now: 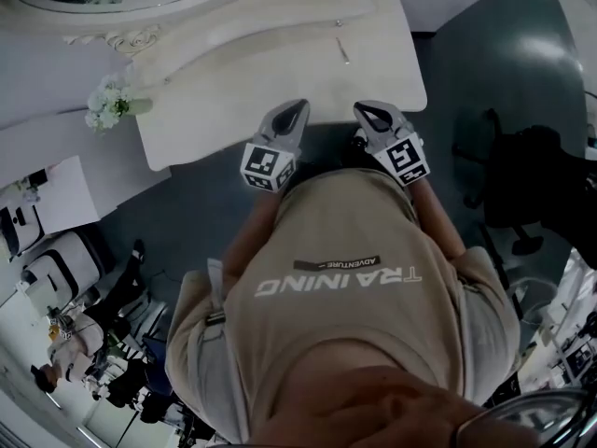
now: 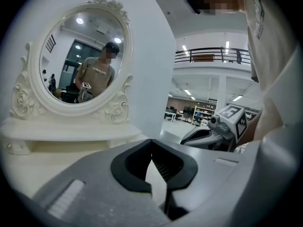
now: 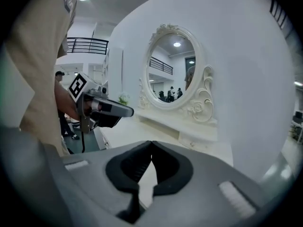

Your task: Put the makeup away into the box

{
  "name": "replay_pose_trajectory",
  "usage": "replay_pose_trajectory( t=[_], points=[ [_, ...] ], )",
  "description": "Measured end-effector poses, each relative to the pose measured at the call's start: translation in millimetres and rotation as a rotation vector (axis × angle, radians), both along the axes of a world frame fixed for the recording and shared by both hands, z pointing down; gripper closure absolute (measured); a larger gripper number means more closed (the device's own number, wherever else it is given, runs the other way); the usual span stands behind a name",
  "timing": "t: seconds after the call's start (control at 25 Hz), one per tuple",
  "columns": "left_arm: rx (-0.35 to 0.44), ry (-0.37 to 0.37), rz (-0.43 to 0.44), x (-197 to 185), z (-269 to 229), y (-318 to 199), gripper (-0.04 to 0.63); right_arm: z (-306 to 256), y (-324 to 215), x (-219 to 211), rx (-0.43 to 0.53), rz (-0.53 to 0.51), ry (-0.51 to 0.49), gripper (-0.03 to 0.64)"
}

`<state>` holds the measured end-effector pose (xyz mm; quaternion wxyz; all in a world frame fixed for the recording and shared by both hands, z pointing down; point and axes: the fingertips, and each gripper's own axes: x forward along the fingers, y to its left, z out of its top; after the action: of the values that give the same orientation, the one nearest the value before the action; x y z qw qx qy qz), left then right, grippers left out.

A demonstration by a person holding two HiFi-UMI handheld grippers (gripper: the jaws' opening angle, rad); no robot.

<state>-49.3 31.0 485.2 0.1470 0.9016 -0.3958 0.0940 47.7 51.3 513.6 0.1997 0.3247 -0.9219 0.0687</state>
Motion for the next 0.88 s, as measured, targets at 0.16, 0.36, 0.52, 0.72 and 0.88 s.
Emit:
replay_pose_trajectory(
  t=[0.16, 0.36, 0.52, 0.72, 0.88],
  points=[
    [-0.006, -0.022, -0.083, 23, 0, -32, 0.588, 15, -30, 25, -0.017, -0.057, -0.01, 0.614],
    [0.001, -0.03, -0.144, 41, -4, -54, 0.588, 40, -70, 54, -0.072, -0.042, -0.023, 0.614],
    [0.034, -0.118, -0.125, 37, -1, -65, 0.589, 52, -100, 59, 0.029, 0.015, 0.116, 0.614],
    [0.104, -0.096, -0.072, 21, -14, -85, 0.588, 34, -124, 45, 0.021, 0.106, 0.064, 0.614],
    [0.096, -0.007, -0.04, -5, -16, -100, 0.589, 19, -141, 31, -0.009, 0.21, 0.067, 0.591]
  ],
)
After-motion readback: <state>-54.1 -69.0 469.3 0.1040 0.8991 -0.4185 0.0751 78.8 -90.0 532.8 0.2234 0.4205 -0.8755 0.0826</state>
